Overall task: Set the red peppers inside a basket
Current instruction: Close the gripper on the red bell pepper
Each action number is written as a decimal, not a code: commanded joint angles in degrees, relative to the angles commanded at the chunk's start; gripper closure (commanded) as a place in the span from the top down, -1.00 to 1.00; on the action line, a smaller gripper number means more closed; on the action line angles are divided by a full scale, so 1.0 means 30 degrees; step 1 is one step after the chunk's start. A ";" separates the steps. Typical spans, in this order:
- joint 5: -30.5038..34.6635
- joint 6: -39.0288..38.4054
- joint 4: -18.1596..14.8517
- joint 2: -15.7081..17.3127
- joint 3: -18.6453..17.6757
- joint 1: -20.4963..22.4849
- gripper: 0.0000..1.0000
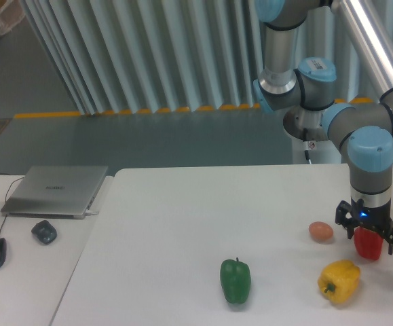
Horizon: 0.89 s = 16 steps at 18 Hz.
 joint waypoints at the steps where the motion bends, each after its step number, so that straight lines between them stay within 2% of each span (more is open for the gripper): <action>1: 0.0120 0.0087 0.0000 0.0028 0.0000 0.0058 1.00; 13: 0.0180 0.0819 -0.0059 0.0116 -0.0674 0.0030 1.00; 14: 0.0209 0.1198 -0.0088 0.0116 -0.0674 0.0029 0.96; 16: 0.0209 0.1436 -0.0088 0.0116 -0.0674 0.0000 0.45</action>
